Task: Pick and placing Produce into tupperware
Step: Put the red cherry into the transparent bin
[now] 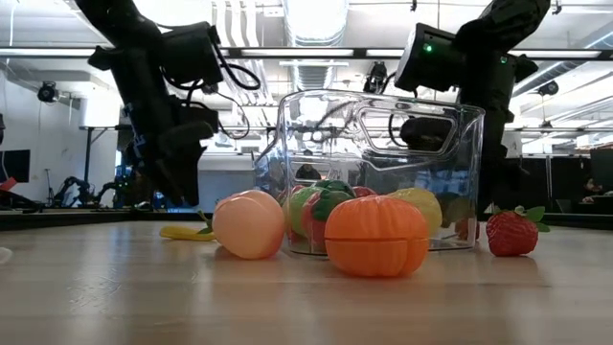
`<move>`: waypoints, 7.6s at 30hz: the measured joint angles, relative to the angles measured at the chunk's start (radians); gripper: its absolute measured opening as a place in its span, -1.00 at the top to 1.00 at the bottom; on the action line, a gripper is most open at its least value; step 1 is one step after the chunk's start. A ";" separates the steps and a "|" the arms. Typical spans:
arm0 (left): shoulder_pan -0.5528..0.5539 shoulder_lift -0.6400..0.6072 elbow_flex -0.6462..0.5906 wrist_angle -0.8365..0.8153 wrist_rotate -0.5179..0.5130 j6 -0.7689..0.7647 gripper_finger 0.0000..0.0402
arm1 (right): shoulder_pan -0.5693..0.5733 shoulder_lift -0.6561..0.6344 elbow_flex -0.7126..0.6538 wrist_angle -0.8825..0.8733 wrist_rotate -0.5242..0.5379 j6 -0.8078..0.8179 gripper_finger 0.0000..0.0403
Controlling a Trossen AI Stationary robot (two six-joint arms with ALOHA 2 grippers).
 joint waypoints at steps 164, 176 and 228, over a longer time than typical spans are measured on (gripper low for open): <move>-0.084 0.000 -0.071 0.393 0.178 -0.303 -0.27 | 0.003 -0.170 0.362 -0.259 0.140 -0.642 -0.09; -0.085 0.000 -0.069 0.394 0.180 -0.105 -0.27 | 0.215 -0.269 0.291 -0.612 0.250 -0.322 -0.21; -0.009 0.239 -0.023 0.529 0.029 0.711 -0.27 | 0.430 -0.290 0.146 -0.602 0.371 0.206 -0.17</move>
